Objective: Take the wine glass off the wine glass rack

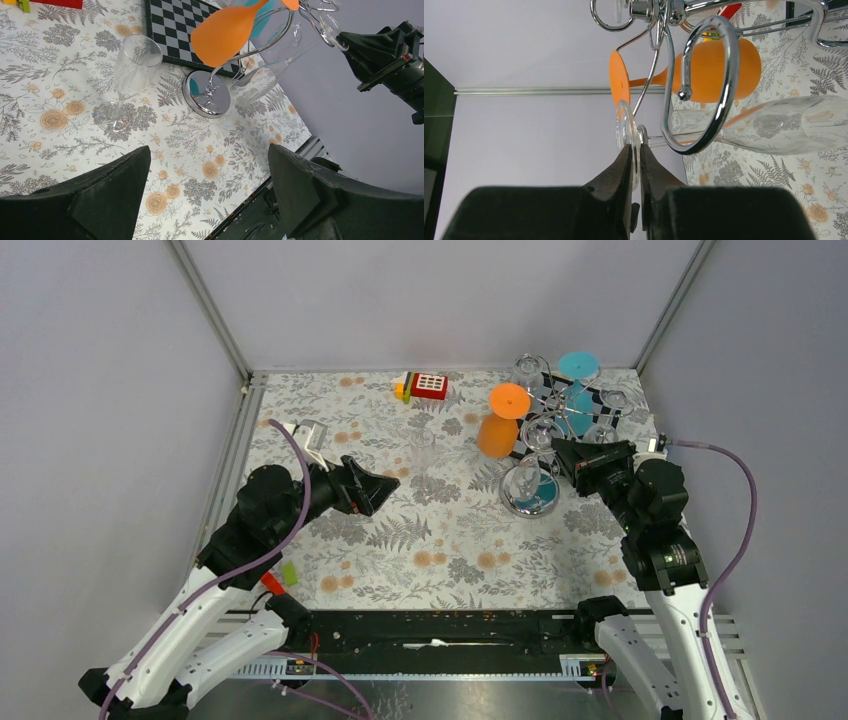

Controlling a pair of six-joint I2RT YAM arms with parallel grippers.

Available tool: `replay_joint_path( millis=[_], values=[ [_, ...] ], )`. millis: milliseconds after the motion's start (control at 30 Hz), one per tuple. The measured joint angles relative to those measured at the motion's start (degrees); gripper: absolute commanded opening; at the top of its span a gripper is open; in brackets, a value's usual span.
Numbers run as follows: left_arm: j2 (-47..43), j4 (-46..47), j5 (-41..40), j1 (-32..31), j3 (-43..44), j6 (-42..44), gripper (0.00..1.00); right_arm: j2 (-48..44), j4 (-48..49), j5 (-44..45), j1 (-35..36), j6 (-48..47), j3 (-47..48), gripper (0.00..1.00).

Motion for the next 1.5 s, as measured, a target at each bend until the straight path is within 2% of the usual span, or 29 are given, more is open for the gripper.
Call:
replay_joint_path(
  millis=[567,1000,1267,1500],
  values=[
    [1.9,2.2,0.2,0.0,2.2,-1.5,0.93,1.4,-1.2,-5.7,0.0,0.0,2.9,0.0],
    [2.1,2.5,0.2,0.0,2.2,-2.1,0.94,6.1,4.6,-8.6,0.0,0.3,2.9,0.0],
    [2.1,2.6,0.4,0.0,2.2,-2.2,0.94,7.5,5.9,-6.6,0.0,-0.9,3.5,0.0],
    [1.8,2.6,0.5,0.0,2.2,-2.7,0.94,6.7,4.4,-1.5,0.0,-3.3,5.4,0.0]
  ],
)
